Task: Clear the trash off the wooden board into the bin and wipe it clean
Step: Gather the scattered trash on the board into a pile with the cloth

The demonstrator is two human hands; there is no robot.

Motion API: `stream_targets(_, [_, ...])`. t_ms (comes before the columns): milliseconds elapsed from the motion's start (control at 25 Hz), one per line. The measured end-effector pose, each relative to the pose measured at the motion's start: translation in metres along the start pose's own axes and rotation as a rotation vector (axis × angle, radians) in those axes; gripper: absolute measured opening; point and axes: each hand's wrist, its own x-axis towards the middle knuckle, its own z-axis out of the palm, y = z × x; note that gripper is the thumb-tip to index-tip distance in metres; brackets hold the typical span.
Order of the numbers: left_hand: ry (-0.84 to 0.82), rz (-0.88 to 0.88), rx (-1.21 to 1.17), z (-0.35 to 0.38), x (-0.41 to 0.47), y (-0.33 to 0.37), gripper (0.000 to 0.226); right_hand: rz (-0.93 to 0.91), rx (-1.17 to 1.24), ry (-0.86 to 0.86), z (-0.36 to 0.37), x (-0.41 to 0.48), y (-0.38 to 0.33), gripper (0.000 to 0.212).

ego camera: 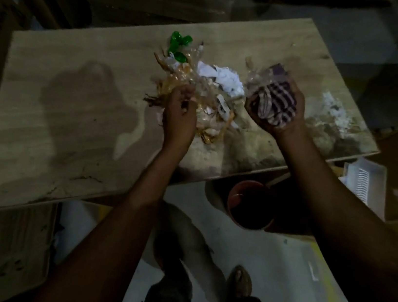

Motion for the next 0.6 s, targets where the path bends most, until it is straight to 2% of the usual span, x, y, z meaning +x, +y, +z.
stream_targets(120, [-0.025,-0.01,-0.044,0.036,-0.041,-0.004,0.012,0.019,0.023,-0.157,-0.039,-0.023,-0.018,0.044])
stream_targets(160, [-0.012,-0.014,-0.064,0.048,-0.056,-0.006,0.01,-0.025,-0.013,-0.124,-0.049,-0.028,-0.024,0.052])
stream_targets(240, [0.035,-0.002,-0.1,0.072,-0.084,-0.005,0.01,0.043,-0.031,-0.12,-0.067,-0.028,-0.033,0.069])
stream_targets(360, [0.054,-0.01,-0.115,0.101,-0.109,0.004,0.018,0.096,-0.148,-0.097,-0.089,-0.017,-0.034,0.079])
stream_targets(440, [0.023,0.016,-0.068,0.104,-0.106,0.01,0.028,0.174,-0.243,-0.171,-0.074,-0.027,-0.025,0.073])
stream_targets(600, [-0.013,0.09,0.099,0.087,-0.077,0.014,0.045,0.21,-0.394,-0.194,-0.028,-0.013,-0.004,0.041])
